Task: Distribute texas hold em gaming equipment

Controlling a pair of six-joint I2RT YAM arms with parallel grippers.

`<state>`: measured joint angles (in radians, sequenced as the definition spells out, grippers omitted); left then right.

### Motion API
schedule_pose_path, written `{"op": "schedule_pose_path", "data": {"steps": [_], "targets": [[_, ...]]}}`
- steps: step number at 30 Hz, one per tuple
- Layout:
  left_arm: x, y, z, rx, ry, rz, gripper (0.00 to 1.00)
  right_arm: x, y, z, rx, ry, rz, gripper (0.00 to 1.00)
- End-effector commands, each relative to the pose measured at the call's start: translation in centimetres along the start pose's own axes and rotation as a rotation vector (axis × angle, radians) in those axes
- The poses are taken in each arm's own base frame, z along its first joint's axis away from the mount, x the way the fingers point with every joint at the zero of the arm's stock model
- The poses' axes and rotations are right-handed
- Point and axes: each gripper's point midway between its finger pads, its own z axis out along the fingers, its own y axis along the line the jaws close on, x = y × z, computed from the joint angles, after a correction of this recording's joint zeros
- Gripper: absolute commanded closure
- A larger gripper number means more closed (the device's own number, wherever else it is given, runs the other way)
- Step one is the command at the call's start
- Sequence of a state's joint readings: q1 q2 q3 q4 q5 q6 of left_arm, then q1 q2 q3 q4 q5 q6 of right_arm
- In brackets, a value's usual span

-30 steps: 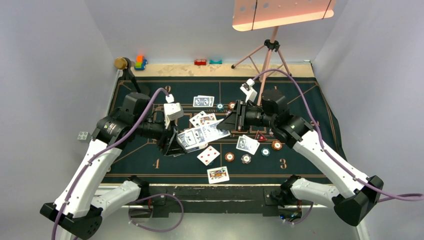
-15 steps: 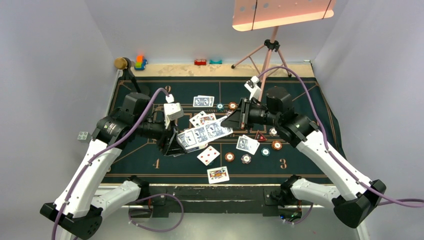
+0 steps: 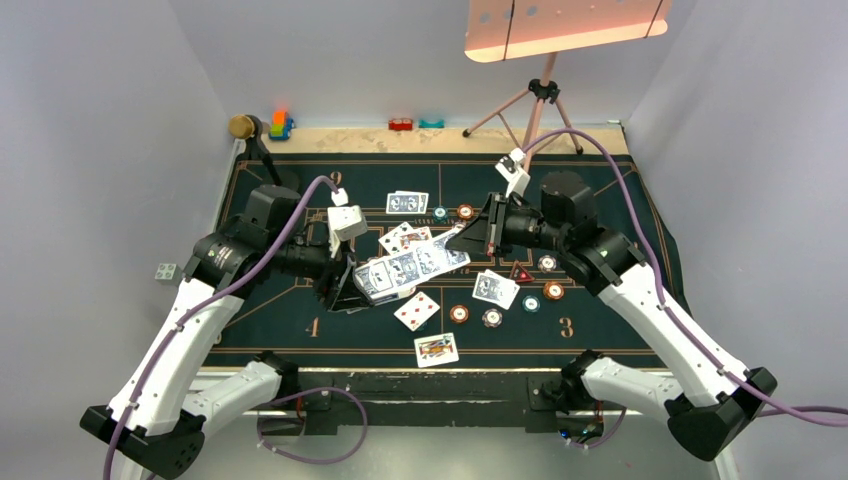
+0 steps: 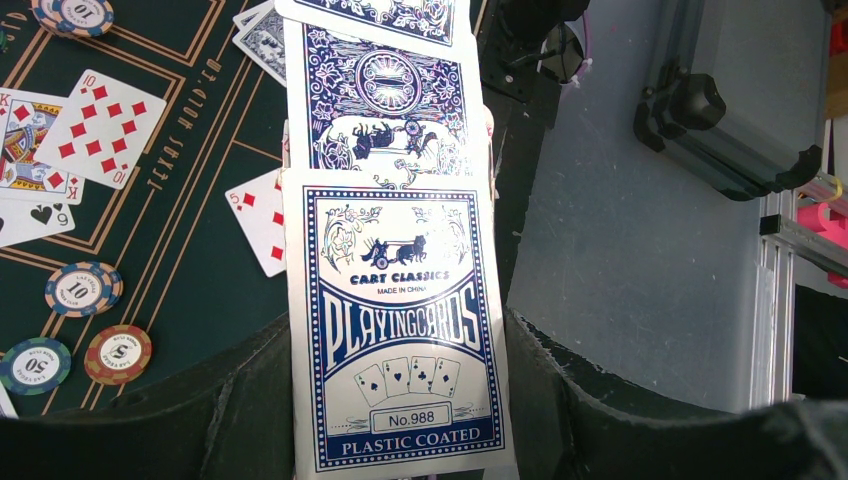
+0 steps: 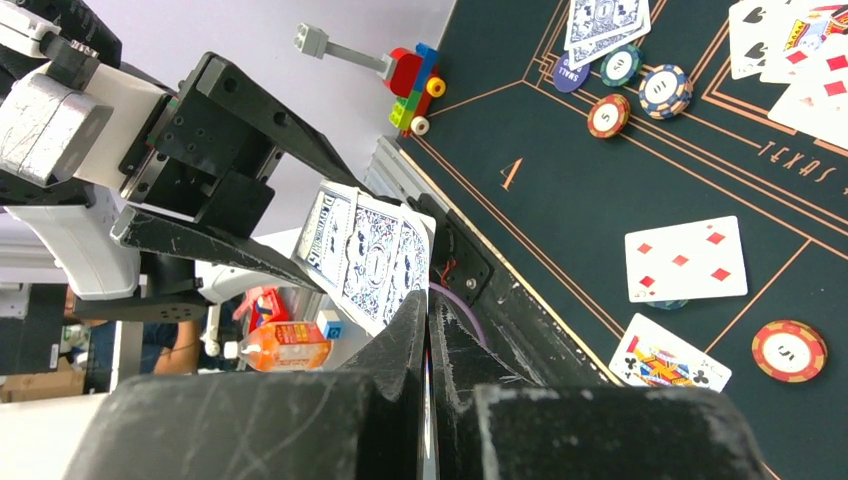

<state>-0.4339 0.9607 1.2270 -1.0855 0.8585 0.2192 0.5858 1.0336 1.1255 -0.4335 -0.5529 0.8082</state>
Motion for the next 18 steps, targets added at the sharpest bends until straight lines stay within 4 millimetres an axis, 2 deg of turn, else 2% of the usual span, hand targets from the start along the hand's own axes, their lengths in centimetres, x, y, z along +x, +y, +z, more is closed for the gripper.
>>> {"op": "schedule_pose_path", "data": {"steps": [1, 10, 18], "targets": [[-1.9, -0.9, -0.9, 0.006, -0.059, 0.062, 1.00, -0.8, 1.8, -0.9, -0.050, -0.028, -0.036, 0.98], [-1.8, -0.9, -0.9, 0.007, -0.060, 0.064, 1.00, -2.1, 4.1, -1.8, -0.121, -0.064, -0.044, 1.00], [-1.6, -1.0, -0.9, 0.006, -0.058, 0.062, 1.00, -3.7, 5.8, -1.6, -0.194, -0.080, -0.042, 1.00]]}}
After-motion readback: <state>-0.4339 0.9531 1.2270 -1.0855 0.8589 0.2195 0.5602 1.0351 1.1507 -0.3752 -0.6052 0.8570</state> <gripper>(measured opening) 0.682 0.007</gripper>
